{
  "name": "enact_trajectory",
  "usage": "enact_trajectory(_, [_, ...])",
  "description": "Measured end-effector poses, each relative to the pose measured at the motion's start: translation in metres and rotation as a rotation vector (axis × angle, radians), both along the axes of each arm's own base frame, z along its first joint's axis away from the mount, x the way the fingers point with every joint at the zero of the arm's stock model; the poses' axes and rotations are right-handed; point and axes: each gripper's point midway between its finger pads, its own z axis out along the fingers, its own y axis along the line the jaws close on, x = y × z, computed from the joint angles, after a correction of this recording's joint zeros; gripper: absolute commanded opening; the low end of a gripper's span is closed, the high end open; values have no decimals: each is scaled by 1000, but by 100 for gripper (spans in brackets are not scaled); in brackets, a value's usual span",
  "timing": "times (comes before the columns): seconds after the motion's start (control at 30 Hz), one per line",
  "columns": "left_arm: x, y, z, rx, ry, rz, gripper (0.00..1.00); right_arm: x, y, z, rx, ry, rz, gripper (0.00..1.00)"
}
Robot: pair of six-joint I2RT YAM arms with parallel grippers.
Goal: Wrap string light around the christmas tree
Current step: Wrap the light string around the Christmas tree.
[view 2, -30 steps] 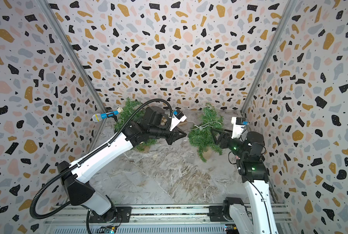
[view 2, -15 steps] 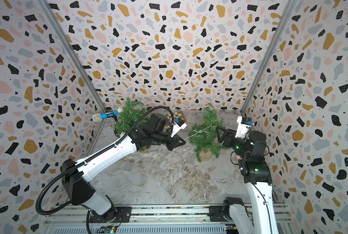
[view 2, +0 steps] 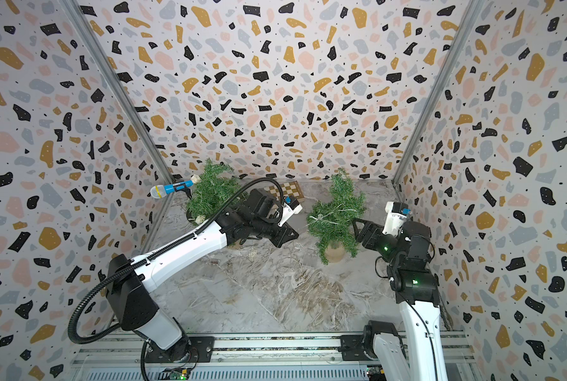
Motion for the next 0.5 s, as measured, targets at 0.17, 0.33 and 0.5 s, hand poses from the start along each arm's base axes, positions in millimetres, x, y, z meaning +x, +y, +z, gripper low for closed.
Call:
enact_trajectory(0.17, [12, 37, -17, 65, 39, 100, 0, 9, 1, 32, -6, -61, 12, 75])
enact_trajectory(0.33, [1, 42, 11, -13, 44, 102, 0, 18, 19, 44, -30, -88, 80, 76])
enact_trajectory(0.5, [-22, 16, 39, -125, 29, 8, 0, 16, 52, 39, -98, -100, 181, 77])
